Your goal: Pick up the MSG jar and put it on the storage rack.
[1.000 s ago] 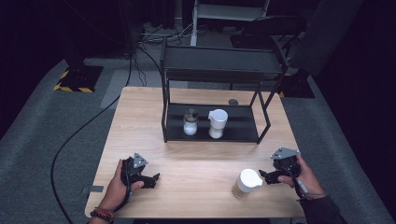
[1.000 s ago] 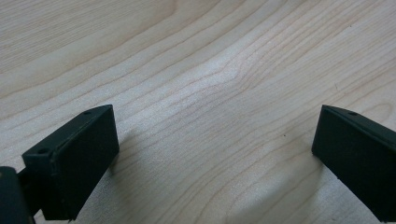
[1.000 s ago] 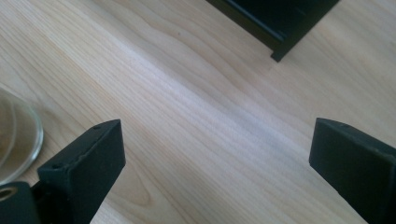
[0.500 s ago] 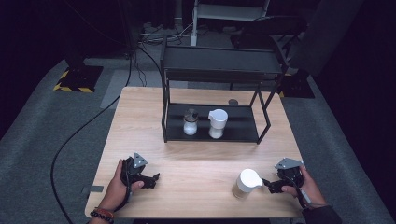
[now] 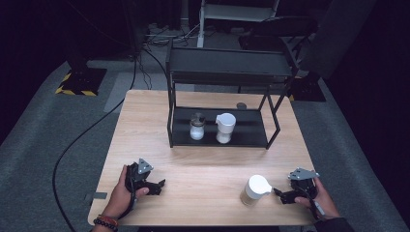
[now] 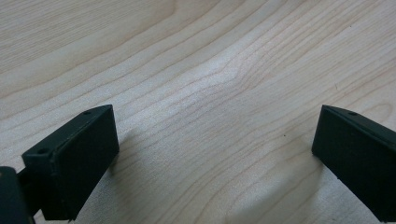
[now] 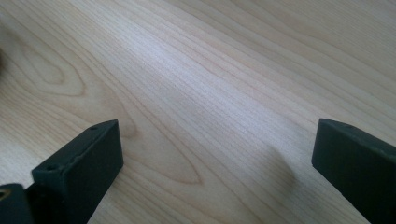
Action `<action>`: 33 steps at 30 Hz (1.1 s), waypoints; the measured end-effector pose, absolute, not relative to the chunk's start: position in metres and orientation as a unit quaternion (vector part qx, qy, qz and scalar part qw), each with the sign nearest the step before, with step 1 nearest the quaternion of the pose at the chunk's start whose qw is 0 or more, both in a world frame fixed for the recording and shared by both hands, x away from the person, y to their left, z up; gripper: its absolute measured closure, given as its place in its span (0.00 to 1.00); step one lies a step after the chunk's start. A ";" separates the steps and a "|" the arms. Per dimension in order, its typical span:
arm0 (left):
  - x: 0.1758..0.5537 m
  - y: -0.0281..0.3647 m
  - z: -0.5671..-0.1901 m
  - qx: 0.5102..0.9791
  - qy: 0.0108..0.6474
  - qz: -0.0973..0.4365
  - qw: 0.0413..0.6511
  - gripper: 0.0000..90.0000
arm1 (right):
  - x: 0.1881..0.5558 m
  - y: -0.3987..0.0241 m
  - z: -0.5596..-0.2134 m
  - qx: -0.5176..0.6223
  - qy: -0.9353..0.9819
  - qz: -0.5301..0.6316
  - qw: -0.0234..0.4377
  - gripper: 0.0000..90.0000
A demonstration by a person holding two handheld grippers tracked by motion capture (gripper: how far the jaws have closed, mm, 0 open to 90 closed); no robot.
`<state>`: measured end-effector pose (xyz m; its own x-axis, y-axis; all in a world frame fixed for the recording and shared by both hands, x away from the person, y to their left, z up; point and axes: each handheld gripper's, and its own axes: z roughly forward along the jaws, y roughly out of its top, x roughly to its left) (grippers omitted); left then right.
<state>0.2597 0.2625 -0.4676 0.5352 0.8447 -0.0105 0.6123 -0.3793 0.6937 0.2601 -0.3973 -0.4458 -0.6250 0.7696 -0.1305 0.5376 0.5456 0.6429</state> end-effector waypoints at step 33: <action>0.260 0.263 -0.467 0.812 0.448 0.174 0.330 0.00 | 0.259 -0.428 -0.466 0.400 0.830 0.348 0.175 0.00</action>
<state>0.2604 0.2631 -0.4674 0.5375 0.8432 -0.0126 0.6130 -0.3804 0.6925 0.2586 -0.4281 -0.4664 -0.6186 0.7856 -0.0120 0.5426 0.4381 0.7167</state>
